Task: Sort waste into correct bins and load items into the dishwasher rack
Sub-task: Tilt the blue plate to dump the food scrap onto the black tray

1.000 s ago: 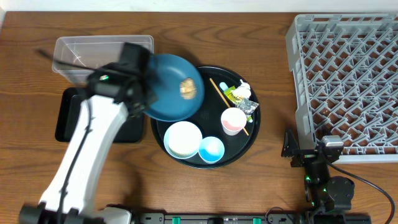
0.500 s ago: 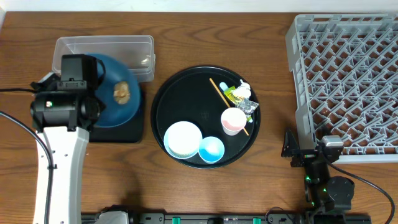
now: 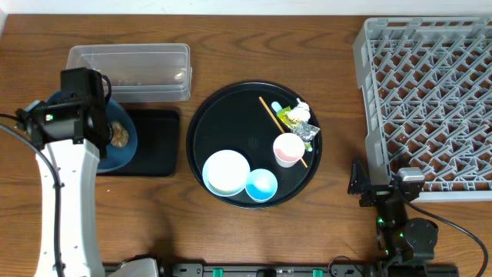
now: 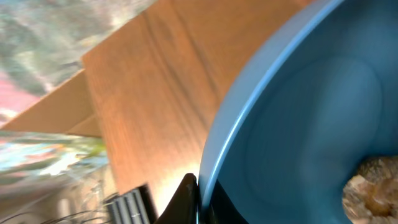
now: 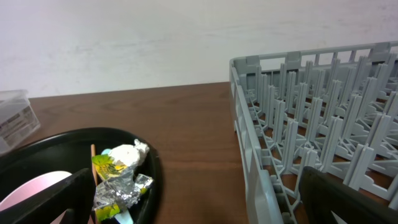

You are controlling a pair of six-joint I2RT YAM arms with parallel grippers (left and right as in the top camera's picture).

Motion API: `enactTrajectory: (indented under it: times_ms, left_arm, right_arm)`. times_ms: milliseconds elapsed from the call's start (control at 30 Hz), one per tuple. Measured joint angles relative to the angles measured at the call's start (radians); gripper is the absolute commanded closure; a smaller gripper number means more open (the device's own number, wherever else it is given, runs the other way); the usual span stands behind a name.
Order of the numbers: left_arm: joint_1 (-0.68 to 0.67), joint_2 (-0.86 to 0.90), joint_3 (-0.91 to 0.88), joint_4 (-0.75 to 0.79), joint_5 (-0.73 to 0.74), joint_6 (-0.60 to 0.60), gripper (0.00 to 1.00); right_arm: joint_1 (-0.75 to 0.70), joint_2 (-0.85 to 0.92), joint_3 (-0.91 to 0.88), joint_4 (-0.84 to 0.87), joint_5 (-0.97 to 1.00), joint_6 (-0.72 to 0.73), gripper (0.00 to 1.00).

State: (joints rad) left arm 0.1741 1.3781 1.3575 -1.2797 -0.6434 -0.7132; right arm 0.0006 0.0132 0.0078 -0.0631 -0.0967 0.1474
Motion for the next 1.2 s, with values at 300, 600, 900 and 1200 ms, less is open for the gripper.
enactTrajectory:
  times_ms: [300,600,900,1200]
  left_arm:
    - [0.008,0.115,-0.028,0.002,-0.121,-0.021,0.94]
    - [0.008,0.209,-0.028,0.005,-0.225,-0.022,0.94]
    - [-0.021,0.261,-0.028,0.043,-0.357,-0.015,0.94]
    - [-0.055,0.261,-0.028,0.087,-0.457,0.038,0.94]
  right_arm:
    - [0.0,0.0,0.0,0.0,0.0,0.0,0.01]
    - [0.0,0.0,0.0,0.0,0.0,0.0,0.01]
    - [0.0,0.0,0.0,0.0,0.0,0.0,0.01]
    - [0.0,0.0,0.0,0.0,0.0,0.0,0.01]
